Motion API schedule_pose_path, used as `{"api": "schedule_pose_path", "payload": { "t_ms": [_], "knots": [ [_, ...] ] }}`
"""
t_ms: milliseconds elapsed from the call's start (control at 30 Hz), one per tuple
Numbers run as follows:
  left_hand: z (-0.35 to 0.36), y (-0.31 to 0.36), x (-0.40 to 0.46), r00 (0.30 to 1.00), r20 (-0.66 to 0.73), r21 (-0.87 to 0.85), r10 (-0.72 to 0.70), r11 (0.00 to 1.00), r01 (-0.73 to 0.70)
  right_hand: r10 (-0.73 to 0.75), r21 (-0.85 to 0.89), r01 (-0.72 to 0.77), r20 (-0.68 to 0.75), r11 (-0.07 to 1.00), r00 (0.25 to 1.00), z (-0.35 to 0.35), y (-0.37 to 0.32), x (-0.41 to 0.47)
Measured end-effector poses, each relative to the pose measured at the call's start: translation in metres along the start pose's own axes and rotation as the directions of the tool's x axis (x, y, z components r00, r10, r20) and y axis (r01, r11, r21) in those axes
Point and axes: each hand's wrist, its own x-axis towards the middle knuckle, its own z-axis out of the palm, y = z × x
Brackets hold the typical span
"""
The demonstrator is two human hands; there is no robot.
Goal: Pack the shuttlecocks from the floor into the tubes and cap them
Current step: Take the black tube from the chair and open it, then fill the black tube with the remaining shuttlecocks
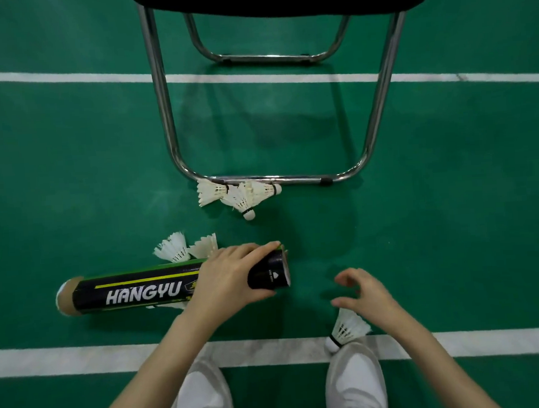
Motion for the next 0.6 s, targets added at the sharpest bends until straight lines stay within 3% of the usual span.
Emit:
{"api": "schedule_pose_path", "payload": {
  "t_ms": [100,300,467,600],
  "knots": [
    [0.006,-0.003,-0.006,0.999,0.006,0.017,-0.036,0.999,0.036,0.048,-0.031,-0.050,-0.040,0.998,0.998,0.008,0.011,-0.005],
    [0.005,-0.008,-0.016,0.985,0.047,0.007,-0.165,0.986,0.164,0.181,-0.096,-0.177,0.038,0.980,0.983,0.024,0.017,-0.017],
    [0.008,-0.006,-0.021,0.983,0.045,-0.020,-0.177,0.984,0.178,0.199,0.096,-0.200,0.023,0.975,0.980,0.026,0.010,-0.016],
    [0.012,-0.006,-0.023,0.983,0.062,-0.024,-0.174,0.984,0.176,0.139,0.323,-0.104,-0.089,0.941,0.986,0.019,-0.015,-0.013]
  ]
}}
